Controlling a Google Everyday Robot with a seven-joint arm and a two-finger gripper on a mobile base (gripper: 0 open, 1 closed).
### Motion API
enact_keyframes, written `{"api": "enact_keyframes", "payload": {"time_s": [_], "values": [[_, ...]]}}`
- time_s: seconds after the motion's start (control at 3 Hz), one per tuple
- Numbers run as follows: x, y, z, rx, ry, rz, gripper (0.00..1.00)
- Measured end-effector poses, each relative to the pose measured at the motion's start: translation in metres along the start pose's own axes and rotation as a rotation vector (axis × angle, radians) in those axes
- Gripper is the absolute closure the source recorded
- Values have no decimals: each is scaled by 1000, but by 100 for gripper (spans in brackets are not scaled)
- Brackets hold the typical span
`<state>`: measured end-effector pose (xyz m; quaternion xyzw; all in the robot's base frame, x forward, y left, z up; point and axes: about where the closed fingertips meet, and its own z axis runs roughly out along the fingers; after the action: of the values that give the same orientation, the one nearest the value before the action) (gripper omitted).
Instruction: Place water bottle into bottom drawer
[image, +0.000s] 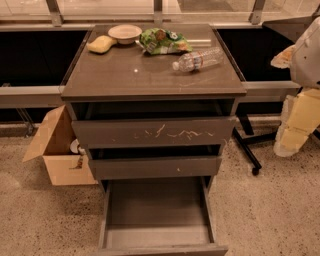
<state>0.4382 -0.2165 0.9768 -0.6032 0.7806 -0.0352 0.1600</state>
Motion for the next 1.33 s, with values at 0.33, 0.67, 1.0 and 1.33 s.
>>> {"api": "enact_keyframes", "payload": {"time_s": [0.33, 0.67, 1.0, 1.33], "values": [[0, 0, 0, 0, -1, 0, 0], [-2, -10, 1, 7, -31, -16, 0], [-16, -51, 11, 20, -83, -123, 0], [-29, -77, 21, 17, -138, -212, 0]]}}
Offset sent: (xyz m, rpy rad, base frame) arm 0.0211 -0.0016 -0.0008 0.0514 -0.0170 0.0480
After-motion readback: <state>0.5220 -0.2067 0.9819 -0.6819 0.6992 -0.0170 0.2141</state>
